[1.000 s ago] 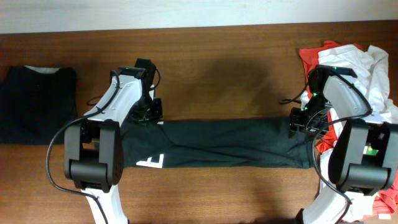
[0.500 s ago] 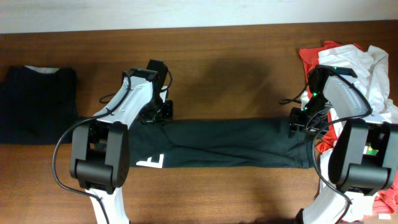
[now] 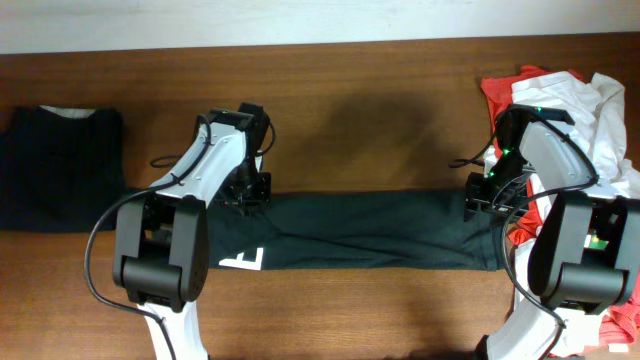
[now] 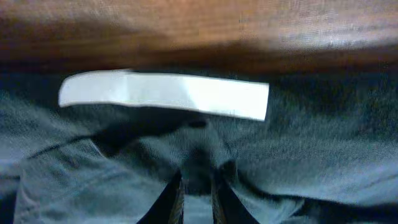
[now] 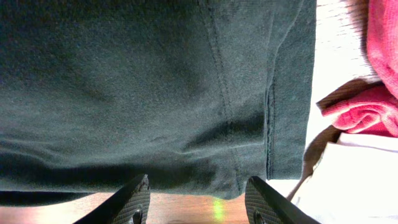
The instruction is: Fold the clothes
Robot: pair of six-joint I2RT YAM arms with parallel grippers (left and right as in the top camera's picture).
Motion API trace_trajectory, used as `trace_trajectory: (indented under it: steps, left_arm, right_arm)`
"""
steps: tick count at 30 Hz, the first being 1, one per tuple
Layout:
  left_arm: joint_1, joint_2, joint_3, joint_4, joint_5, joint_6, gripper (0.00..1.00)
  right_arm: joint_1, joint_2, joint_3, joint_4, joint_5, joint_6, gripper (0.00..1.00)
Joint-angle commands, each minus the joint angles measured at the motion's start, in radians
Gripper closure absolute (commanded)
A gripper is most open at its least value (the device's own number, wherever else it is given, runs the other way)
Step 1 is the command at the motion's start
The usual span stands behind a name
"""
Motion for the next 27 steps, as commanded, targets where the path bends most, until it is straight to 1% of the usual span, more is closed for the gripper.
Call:
trace_trajectory:
  steps: [1, 5, 13, 14, 19, 20, 21, 24, 27]
  left_arm:
    - [-0.010, -0.028, 0.001, -0.016, 0.040, -0.012, 0.87]
    - [-0.010, -0.028, 0.001, -0.027, 0.041, -0.012, 0.88]
    - [-0.013, -0.028, 0.001, -0.011, 0.040, -0.012, 0.86]
    - [-0.013, -0.031, 0.003, -0.012, 0.037, -0.008, 0.87]
    - [0.030, -0.123, 0.082, -0.021, 0.029, 0.000, 0.87]
    - [0.045, -0.147, 0.097, -0.023, 0.023, 0.000, 0.85]
    - [0.067, -0.182, 0.113, -0.023, 0.022, -0.001, 0.78]
    - [0.123, -0.243, 0.119, -0.025, 0.022, -0.002, 0.65]
    - [0.178, -0.249, 0.117, -0.039, 0.027, -0.002, 0.64]
  right_arm:
    - [-0.004, -0.010, -0.007, 0.004, 0.002, 0.002, 0.47]
    - [-0.004, -0.010, -0.007, 0.006, 0.002, 0.002, 0.46]
    - [-0.004, -0.010, -0.007, 0.010, 0.002, 0.003, 0.46]
    - [-0.004, -0.011, -0.007, 0.008, 0.002, 0.002, 0.46]
    - [-0.029, -0.028, -0.007, 0.008, -0.011, -0.051, 0.30]
    - [-0.045, -0.032, -0.007, 0.011, -0.023, -0.079, 0.28]
    - [-0.067, -0.035, -0.007, 0.014, -0.027, -0.103, 0.28]
    - [-0.115, -0.035, -0.007, 0.012, -0.068, -0.166, 0.27]
    - [-0.153, -0.035, -0.011, 0.019, -0.078, -0.198, 0.27]
